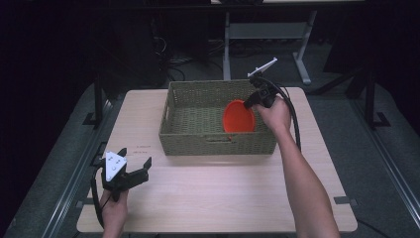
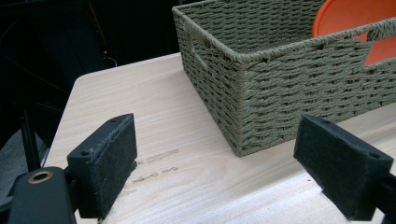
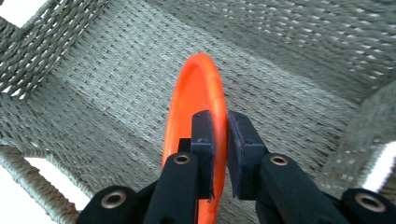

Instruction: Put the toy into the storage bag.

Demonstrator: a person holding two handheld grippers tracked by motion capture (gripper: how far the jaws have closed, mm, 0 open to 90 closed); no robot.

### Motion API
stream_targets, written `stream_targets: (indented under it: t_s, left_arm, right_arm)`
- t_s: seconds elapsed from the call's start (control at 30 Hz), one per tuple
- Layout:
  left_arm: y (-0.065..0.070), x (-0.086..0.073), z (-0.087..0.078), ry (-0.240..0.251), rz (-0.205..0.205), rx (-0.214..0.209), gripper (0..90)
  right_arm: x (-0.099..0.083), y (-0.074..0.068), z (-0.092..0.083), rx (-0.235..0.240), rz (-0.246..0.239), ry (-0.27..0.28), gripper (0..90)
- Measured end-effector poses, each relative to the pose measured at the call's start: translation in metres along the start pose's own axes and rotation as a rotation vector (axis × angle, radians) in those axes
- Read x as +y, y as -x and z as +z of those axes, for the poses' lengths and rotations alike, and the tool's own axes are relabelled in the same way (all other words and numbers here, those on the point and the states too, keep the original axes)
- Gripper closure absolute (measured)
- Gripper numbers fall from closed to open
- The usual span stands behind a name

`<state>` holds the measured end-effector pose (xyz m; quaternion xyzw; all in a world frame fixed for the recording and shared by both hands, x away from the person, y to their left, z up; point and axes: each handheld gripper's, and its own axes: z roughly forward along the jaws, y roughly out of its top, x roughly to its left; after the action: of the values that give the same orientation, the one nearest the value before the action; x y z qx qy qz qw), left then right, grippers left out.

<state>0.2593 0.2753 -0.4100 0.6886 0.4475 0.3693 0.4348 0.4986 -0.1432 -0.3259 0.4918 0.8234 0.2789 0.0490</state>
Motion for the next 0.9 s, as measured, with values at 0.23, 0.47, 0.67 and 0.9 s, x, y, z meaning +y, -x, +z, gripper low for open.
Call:
stream_targets:
  t_s: [0.23, 0.47, 0.67, 0.9]
  left_arm:
    - [-0.001, 0.0, -0.001, 0.004, -0.001, 0.001, 12.8]
    - [0.0, 0.0, -0.001, -0.001, 0.002, 0.0, 12.7]
    - [0.001, 0.0, -0.001, 0.001, 0.006, 0.0, 12.8]
    - [0.002, 0.0, -0.001, 0.0, 0.005, -0.002, 12.8]
  right_arm:
    - [-0.001, -0.002, 0.009, -0.031, -0.014, -0.02, 81.2]
    - [-0.009, 0.01, 0.012, -0.066, 0.019, -0.056, 76.2]
    - [-0.014, 0.018, 0.004, -0.065, 0.045, -0.042, 72.1]
    - [-0.016, 0.019, -0.002, -0.061, 0.039, -0.038, 68.9]
